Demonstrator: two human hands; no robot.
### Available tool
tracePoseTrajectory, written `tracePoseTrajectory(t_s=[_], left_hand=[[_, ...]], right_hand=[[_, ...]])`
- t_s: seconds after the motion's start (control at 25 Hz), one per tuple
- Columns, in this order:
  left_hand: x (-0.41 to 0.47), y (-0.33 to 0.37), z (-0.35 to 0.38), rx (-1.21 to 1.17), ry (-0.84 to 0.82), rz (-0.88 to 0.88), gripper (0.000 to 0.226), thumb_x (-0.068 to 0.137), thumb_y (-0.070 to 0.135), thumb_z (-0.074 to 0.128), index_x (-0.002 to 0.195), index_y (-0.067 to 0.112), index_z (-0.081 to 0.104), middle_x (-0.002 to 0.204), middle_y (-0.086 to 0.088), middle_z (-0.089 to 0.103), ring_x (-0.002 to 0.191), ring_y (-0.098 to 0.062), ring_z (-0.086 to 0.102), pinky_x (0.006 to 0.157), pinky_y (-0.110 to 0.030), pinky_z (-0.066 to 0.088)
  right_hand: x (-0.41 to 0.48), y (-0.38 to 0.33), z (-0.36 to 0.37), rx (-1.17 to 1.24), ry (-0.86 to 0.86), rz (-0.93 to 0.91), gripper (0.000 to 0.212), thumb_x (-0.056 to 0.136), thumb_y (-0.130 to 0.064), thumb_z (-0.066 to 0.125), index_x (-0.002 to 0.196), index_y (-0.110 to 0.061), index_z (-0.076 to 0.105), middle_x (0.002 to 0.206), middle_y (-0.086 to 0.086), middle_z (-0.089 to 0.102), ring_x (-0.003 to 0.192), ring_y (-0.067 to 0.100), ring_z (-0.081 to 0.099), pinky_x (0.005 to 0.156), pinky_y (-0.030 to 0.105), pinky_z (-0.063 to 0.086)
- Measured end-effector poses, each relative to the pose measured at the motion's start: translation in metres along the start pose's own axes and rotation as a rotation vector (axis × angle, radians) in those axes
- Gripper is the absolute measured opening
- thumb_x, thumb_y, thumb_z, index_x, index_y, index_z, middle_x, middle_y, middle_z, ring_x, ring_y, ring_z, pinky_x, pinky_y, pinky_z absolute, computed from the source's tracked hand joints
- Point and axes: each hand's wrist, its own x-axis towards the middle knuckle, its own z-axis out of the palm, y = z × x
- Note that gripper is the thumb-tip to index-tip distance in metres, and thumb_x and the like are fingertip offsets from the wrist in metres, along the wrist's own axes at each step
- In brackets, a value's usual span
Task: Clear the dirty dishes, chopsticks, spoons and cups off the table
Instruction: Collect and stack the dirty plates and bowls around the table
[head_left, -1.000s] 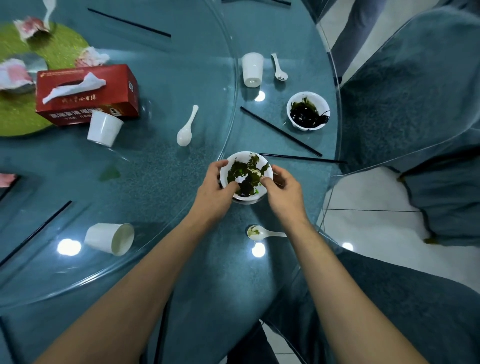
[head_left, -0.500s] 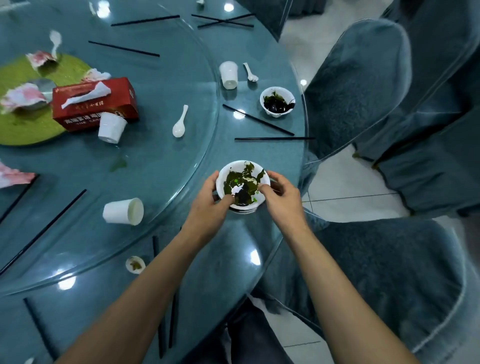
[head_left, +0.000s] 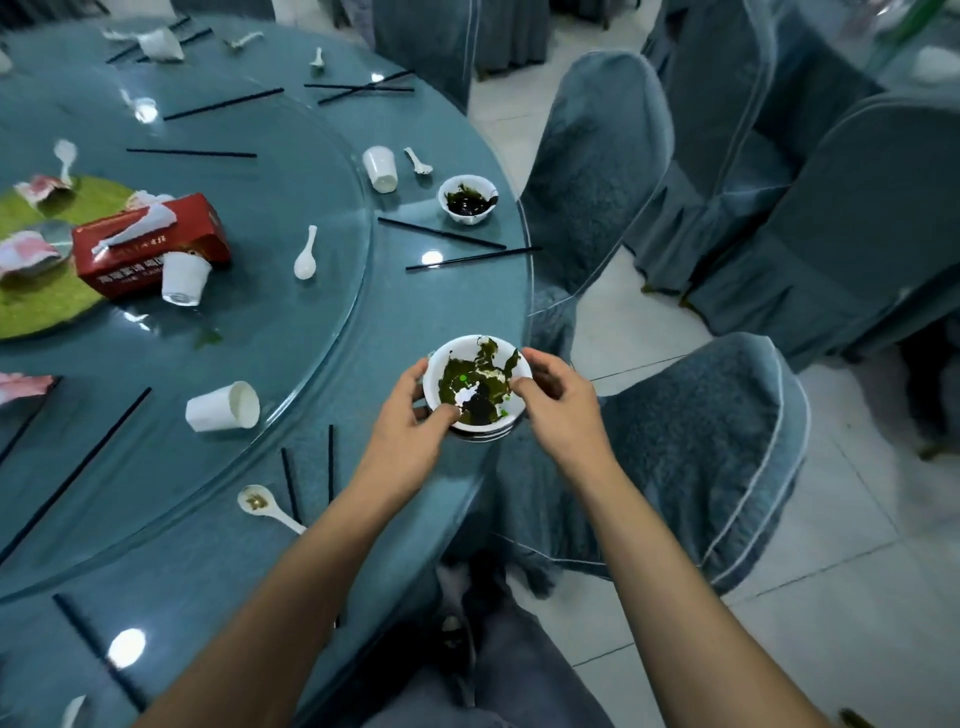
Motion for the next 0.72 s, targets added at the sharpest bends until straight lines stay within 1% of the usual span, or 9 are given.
tracePoseTrajectory(t_s=[0.12, 0.2, 0.28, 0.36, 0.44, 0.48, 0.6, 0.64, 0.72], left_hand=[[-0.017, 0.007, 0.018, 0.018, -0.013, 0.010, 0.051, 0.095, 0.001, 0.059, 0.140, 0.026, 0.050, 0.119, 0.013, 0.063, 0.108, -0.011, 0.067, 0.104, -0.041, 0.053], [-0.029, 0.016, 0.037, 0.024, -0.039, 0.017, 0.048, 0.096, 0.000, 0.058, 0.130, 0.033, 0.050, 0.114, 0.017, 0.062, 0.105, -0.007, 0.066, 0.102, -0.040, 0.054], [-0.036, 0.022, 0.053, 0.020, -0.056, 0.021, 0.047, 0.095, 0.000, 0.058, 0.127, 0.034, 0.050, 0.112, 0.019, 0.061, 0.103, -0.005, 0.065, 0.101, -0.039, 0.054], [-0.044, 0.030, 0.074, 0.006, -0.057, 0.038, 0.046, 0.094, 0.003, 0.061, 0.132, 0.027, 0.053, 0.117, 0.012, 0.063, 0.107, -0.011, 0.065, 0.103, -0.043, 0.053], [-0.049, 0.035, 0.093, -0.003, -0.038, 0.047, 0.054, 0.087, 0.011, 0.064, 0.139, 0.021, 0.053, 0.125, 0.003, 0.064, 0.113, -0.019, 0.065, 0.105, -0.049, 0.052], [-0.054, 0.039, 0.105, -0.016, -0.025, 0.045, 0.056, 0.085, 0.011, 0.064, 0.139, 0.020, 0.054, 0.126, 0.001, 0.065, 0.113, -0.020, 0.066, 0.104, -0.050, 0.052], [-0.071, 0.053, 0.151, -0.061, 0.022, 0.023, 0.052, 0.090, 0.003, 0.063, 0.138, 0.020, 0.053, 0.118, 0.007, 0.066, 0.112, -0.022, 0.065, 0.105, -0.050, 0.051], [-0.076, 0.056, 0.167, -0.068, 0.032, 0.022, 0.054, 0.087, 0.008, 0.065, 0.138, 0.022, 0.053, 0.118, 0.009, 0.066, 0.113, -0.021, 0.065, 0.105, -0.051, 0.051], [-0.083, 0.058, 0.195, -0.077, 0.051, 0.035, 0.065, 0.074, 0.027, 0.066, 0.138, 0.026, 0.054, 0.120, 0.009, 0.067, 0.114, -0.018, 0.065, 0.105, -0.051, 0.051]], right_hand=[[-0.018, 0.001, -0.026, -0.012, 0.040, -0.026, 0.034, 0.093, -0.015, 0.067, 0.123, -0.030, 0.068, 0.106, -0.011, 0.074, 0.101, 0.005, 0.069, 0.096, 0.031, 0.055], [-0.026, 0.003, -0.048, -0.009, 0.071, -0.035, 0.033, 0.092, -0.016, 0.067, 0.121, -0.032, 0.069, 0.104, -0.011, 0.074, 0.100, 0.007, 0.069, 0.095, 0.033, 0.056], [-0.029, 0.004, -0.066, -0.010, 0.080, -0.036, 0.033, 0.092, -0.017, 0.068, 0.120, -0.034, 0.069, 0.104, -0.009, 0.075, 0.099, 0.009, 0.070, 0.096, 0.036, 0.057], [-0.031, 0.007, -0.091, 0.002, 0.094, -0.037, 0.032, 0.091, -0.019, 0.068, 0.116, -0.037, 0.070, 0.103, -0.009, 0.075, 0.099, 0.010, 0.070, 0.097, 0.039, 0.057], [-0.030, 0.007, -0.113, 0.018, 0.093, -0.041, 0.030, 0.091, -0.018, 0.068, 0.111, -0.040, 0.069, 0.102, -0.009, 0.076, 0.099, 0.010, 0.071, 0.097, 0.040, 0.057], [-0.030, 0.008, -0.127, 0.023, 0.086, -0.041, 0.029, 0.091, -0.018, 0.069, 0.110, -0.040, 0.069, 0.101, -0.009, 0.076, 0.099, 0.011, 0.071, 0.097, 0.041, 0.057], [-0.029, 0.011, -0.174, 0.021, 0.042, -0.038, 0.033, 0.088, -0.023, 0.069, 0.119, -0.035, 0.070, 0.103, -0.008, 0.076, 0.099, 0.013, 0.072, 0.096, 0.044, 0.058], [-0.029, 0.012, -0.191, 0.022, 0.028, -0.044, 0.035, 0.089, -0.023, 0.068, 0.123, -0.033, 0.070, 0.105, -0.008, 0.076, 0.100, 0.013, 0.072, 0.096, 0.043, 0.058], [-0.028, 0.011, -0.221, 0.024, 0.017, -0.062, 0.036, 0.092, -0.019, 0.068, 0.127, -0.028, 0.069, 0.109, -0.006, 0.075, 0.102, 0.011, 0.071, 0.098, 0.040, 0.057]])
